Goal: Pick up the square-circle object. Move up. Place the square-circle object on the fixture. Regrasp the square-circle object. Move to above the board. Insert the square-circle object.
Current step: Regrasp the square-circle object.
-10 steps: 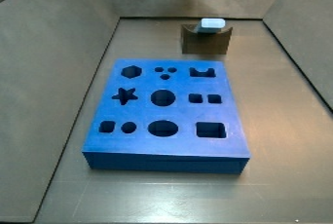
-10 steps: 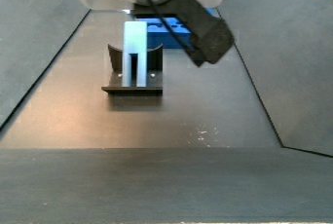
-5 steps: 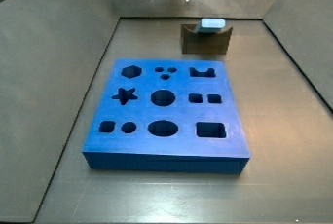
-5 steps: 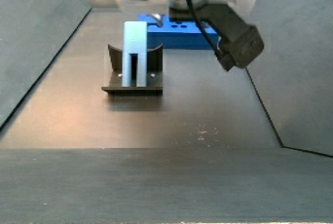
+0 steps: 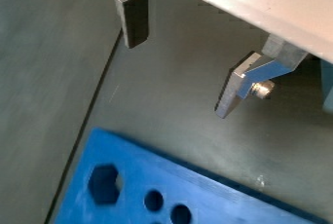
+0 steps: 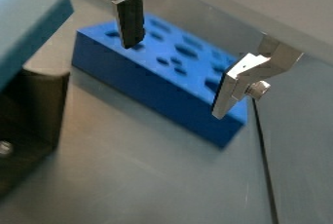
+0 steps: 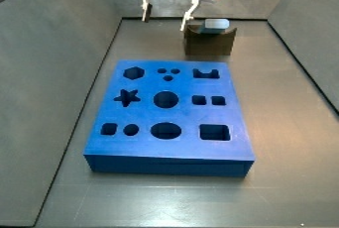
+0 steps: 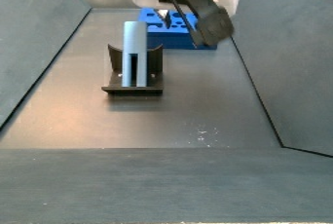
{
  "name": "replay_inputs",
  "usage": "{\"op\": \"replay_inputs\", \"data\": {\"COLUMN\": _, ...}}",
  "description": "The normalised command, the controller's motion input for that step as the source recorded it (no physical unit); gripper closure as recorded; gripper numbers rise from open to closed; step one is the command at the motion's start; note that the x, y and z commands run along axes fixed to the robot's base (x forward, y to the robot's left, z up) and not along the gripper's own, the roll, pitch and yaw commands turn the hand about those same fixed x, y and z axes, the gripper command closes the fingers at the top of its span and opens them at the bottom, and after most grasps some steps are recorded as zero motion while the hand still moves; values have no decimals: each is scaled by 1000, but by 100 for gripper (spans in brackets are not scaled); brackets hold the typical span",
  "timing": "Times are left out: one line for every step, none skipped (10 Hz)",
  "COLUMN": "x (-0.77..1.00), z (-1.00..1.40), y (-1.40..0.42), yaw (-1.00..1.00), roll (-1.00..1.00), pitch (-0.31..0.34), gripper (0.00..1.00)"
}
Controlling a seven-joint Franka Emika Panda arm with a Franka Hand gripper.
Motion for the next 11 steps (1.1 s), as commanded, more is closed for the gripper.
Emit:
{"op": "replay_inputs", "data": {"x": -45, "z": 11, "y": -18, "yaw": -925, "roll": 1000, "pitch": -168, "gripper": 0}}
{"op": "replay_inputs", "data": {"x": -36, "z": -1, "y": -34, "yaw": -929, "roll": 1000, "pitch": -186, "gripper": 0}}
{"op": "replay_inputs", "data": {"x": -37, "z": 8, "y": -25, "yaw": -931, "roll": 1000, "pitch": -205, "gripper": 0}}
{"op": "replay_inputs", "data": {"x": -46, "z": 17, "y": -21, "yaw": -933, "roll": 1000, "pitch": -218, "gripper": 0}}
{"op": "replay_inputs", "data": {"x": -51, "z": 16, "y": -19, "yaw": -934, "roll": 1000, "pitch": -226, "gripper": 0}}
{"op": "replay_inputs", "data": {"x": -50, "z": 8, "y": -15, "yaw": -938, "roll": 1000, "pitch": -237, "gripper": 0}}
{"op": "replay_inputs", "data": {"x": -48, "z": 7, "y": -15, "yaw": -941, "roll": 1000, "pitch": -237, "gripper": 0}}
{"op": "replay_inputs", "data": {"x": -47, "z": 4, "y": -11, "yaw": -948, "roll": 1000, "pitch": -233, "gripper": 0}}
{"op": "replay_inputs", "data": {"x": -42, "z": -1, "y": -8, "yaw": -959, "roll": 1000, "pitch": -217, "gripper": 0}}
{"op": "replay_inputs", "data": {"x": -42, "z": -5, "y": -11, "yaw": -970, "roll": 1000, "pitch": -200, "gripper": 0}}
{"op": "replay_inputs", "data": {"x": -47, "z": -6, "y": -10, "yaw": -979, "roll": 1000, "pitch": -184, "gripper": 0}}
